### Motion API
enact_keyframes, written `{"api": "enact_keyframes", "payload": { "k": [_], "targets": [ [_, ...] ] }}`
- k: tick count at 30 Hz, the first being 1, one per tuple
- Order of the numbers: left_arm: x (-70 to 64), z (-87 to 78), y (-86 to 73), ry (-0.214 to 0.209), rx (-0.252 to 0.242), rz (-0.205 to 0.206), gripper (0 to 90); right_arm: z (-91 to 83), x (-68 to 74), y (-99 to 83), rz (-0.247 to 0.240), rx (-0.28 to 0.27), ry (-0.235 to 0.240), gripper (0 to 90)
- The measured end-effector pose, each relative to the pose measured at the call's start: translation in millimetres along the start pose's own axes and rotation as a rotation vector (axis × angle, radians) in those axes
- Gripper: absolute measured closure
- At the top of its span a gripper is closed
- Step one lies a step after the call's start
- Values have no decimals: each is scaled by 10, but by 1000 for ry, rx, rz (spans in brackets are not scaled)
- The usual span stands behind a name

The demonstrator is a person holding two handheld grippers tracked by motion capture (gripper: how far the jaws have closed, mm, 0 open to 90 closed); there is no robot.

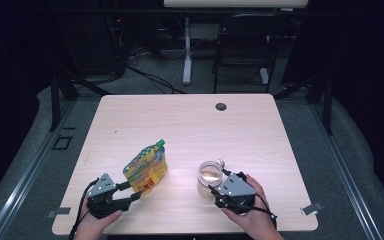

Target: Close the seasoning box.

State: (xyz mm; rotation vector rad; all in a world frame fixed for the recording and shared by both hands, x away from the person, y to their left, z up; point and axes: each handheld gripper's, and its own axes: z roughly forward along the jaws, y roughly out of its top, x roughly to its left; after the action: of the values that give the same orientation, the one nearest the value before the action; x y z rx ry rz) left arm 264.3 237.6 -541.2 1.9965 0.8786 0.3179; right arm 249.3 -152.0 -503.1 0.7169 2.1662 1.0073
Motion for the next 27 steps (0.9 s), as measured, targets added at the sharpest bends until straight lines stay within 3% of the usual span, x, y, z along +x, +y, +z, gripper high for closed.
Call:
{"api": "enact_keyframes", "payload": {
  "k": [11,17,27],
  "targets": [
    [-6,-32,-21,8,0,-6,464,-53,-34,-5,31,-17,7,384],
    [1,-69,-33,10,-2,-5,465,-109,-126,-31,92,-20,18,405],
    [0,-144,-76,21,2,-6,465,-226,-268,-149,151,-11,11,417]
  ]
}}
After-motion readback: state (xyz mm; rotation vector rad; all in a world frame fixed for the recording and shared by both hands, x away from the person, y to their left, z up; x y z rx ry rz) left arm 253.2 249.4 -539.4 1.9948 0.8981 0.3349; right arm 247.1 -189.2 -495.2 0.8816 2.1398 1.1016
